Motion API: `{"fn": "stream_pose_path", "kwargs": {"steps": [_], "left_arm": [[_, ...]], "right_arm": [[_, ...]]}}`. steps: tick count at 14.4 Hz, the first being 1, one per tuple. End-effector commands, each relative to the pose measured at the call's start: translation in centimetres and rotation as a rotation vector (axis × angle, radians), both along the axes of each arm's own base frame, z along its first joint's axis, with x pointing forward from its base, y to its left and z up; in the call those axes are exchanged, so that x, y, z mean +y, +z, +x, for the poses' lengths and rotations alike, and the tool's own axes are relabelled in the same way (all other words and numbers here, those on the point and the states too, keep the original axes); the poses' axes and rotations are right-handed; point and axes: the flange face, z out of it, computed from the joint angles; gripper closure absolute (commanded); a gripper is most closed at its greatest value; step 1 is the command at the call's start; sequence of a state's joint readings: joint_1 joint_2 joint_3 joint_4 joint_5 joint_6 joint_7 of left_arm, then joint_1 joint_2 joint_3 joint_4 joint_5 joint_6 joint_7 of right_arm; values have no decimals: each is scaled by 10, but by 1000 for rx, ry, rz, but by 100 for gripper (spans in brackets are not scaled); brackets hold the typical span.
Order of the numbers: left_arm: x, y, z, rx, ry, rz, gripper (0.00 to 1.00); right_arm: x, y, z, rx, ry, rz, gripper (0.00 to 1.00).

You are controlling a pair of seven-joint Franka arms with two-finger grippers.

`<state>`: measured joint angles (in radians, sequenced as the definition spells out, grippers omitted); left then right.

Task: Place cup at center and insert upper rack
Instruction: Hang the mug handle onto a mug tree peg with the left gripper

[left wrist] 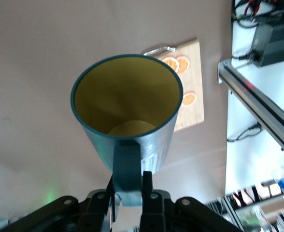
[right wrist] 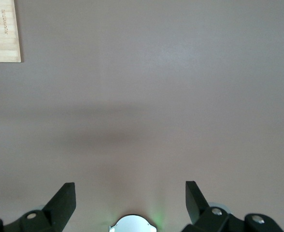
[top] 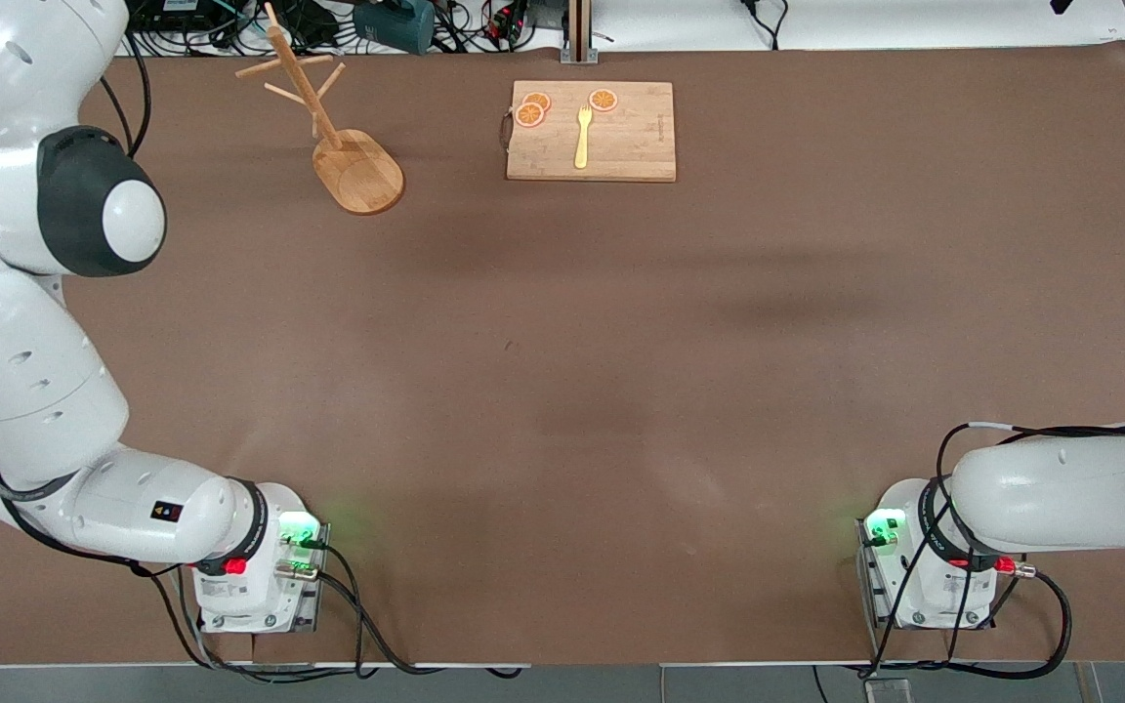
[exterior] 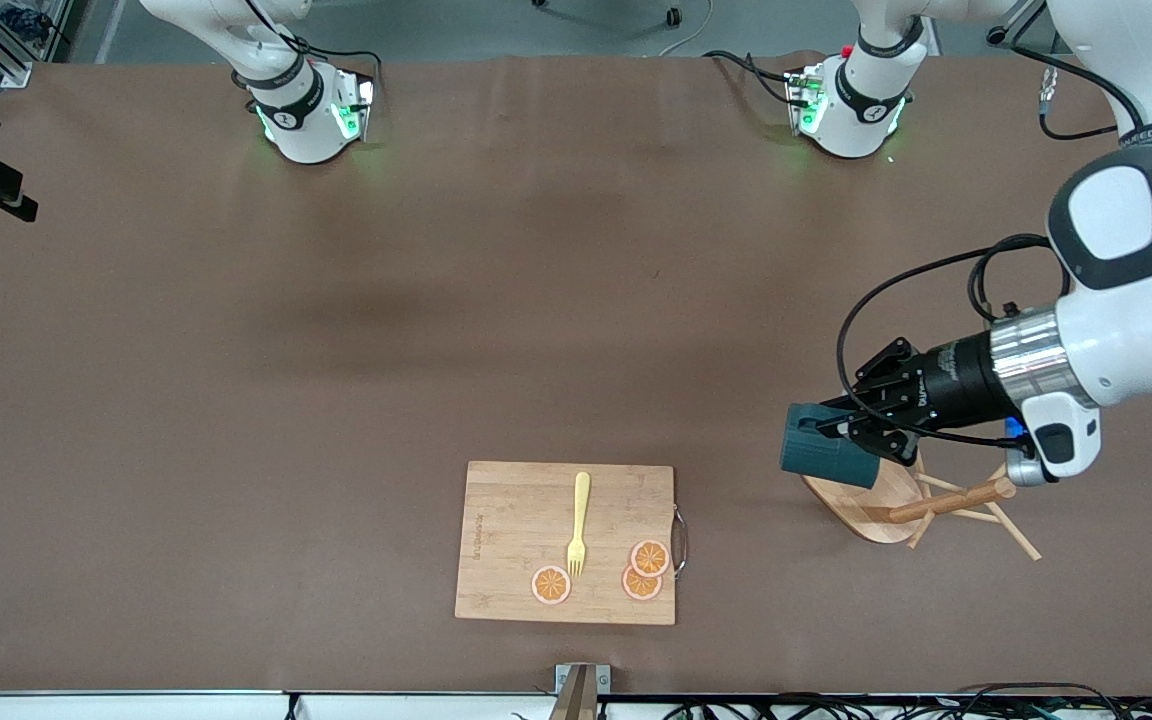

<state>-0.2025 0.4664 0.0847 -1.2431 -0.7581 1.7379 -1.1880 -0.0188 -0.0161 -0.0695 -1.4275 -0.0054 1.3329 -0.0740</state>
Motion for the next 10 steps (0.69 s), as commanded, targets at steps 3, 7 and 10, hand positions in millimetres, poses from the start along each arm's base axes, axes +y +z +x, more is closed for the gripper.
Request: {"fn": "stream_pose_path", "kwargs": {"steps": [3,7,10], "left_arm": [[65,-41,19,85,19,-230,99],[116,-88,29,68,-18,-353,99],[122,-95,30,61,-24,-371,99]], "right_arm": [[-15,9,-12,-14,-20,-1,0],[-26,9,-14,-14,-40,-1,0],[-24,10,-14,-14,-35,-1,0]]}}
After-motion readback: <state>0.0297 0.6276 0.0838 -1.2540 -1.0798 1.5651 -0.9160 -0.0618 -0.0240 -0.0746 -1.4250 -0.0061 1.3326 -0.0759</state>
